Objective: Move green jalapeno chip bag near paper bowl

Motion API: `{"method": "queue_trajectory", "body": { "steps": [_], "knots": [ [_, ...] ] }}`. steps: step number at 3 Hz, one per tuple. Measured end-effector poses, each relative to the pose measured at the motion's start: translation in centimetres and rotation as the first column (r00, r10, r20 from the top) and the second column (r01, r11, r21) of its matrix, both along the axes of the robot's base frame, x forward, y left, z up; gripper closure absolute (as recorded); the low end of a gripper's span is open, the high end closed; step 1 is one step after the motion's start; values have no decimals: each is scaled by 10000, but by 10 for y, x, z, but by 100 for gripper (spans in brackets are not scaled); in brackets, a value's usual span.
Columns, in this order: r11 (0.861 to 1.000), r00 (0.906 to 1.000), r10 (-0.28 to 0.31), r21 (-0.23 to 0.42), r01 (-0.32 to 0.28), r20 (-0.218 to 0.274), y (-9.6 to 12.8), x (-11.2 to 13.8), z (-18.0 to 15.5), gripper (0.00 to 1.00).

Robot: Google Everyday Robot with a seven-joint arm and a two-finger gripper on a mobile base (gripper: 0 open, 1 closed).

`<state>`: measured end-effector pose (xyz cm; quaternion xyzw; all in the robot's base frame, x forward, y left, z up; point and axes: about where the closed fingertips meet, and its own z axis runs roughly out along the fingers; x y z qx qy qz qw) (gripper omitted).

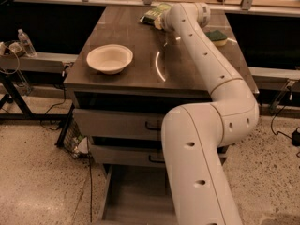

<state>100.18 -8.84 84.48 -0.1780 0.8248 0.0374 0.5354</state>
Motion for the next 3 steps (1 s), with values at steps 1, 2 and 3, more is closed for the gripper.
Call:
{"method": "queue_trajectory", "body": {
  "steps": [1,2,3],
  "knots": [
    [10000,10000,62,-67,-63,-36,2,-2,2,85],
    [9990,9991,421,-121,-420,98,12,-7,16,100],
    [9799,9795,1991,-213,-1985,319,54,-35,48,100]
  ]
}}
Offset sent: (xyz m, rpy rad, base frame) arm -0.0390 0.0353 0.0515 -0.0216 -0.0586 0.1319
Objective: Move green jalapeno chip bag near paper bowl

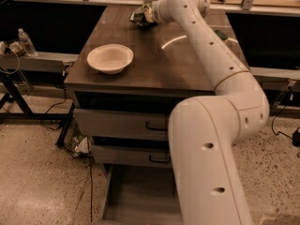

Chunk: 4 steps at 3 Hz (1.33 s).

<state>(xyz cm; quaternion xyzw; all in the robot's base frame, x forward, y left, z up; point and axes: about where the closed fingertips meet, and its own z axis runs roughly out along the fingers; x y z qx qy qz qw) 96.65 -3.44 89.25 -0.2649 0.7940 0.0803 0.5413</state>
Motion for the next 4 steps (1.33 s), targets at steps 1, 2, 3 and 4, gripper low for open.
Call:
{"method": "queue_trajectory", "body": {
  "steps": [1,2,3,4],
  "knots": [
    [9858,9860,1665,-223,-1663,32,29,-45,14,100],
    [9545,9545,2924,-433,-2950,-581,29,-102,8,100],
    [9188,9140,3847,-415,-3925,-1286,27,-151,-6,97],
    [8744,8610,4756,-96,-4851,-1801,37,-187,-16,80]
  ]
}}
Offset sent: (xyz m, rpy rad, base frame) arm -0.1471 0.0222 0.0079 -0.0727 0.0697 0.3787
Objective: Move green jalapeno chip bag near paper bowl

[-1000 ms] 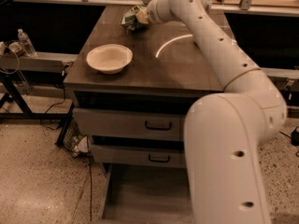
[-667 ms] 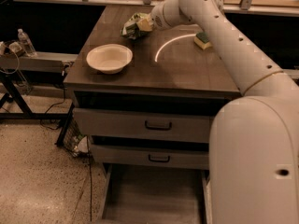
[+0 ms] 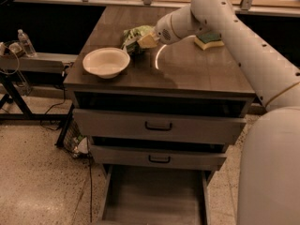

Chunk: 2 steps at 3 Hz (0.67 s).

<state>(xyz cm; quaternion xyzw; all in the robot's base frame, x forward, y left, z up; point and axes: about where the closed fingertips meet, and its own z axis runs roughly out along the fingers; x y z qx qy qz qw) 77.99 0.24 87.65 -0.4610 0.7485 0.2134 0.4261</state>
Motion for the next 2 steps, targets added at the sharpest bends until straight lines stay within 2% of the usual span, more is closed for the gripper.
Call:
{"method": "queue_trajectory", "body": {
  "steps": [2],
  "knots": [
    [9978,9976,668,4,-668,-187,7,-12,-7,34]
  ]
}}
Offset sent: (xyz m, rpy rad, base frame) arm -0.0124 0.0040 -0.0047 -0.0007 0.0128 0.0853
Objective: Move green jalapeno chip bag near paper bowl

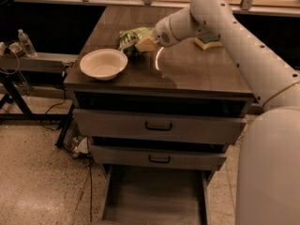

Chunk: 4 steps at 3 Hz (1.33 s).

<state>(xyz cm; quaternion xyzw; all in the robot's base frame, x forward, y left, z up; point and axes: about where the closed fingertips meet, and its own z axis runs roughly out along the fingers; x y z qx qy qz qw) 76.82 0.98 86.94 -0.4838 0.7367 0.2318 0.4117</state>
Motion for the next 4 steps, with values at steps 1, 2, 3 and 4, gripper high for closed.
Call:
{"method": "queue_trajectory", "body": {
  "steps": [1,2,3,4],
  "knots": [
    [9999,10000,-69,-88,69,-5,-2,4,0,11],
    [10000,10000,-31,-87,31,-34,1,4,-2,0],
    [9989,9989,-456,78,456,106,-8,10,1,0],
    [9873,9832,-1571,386,1541,930,-45,16,31,0]
  ]
}}
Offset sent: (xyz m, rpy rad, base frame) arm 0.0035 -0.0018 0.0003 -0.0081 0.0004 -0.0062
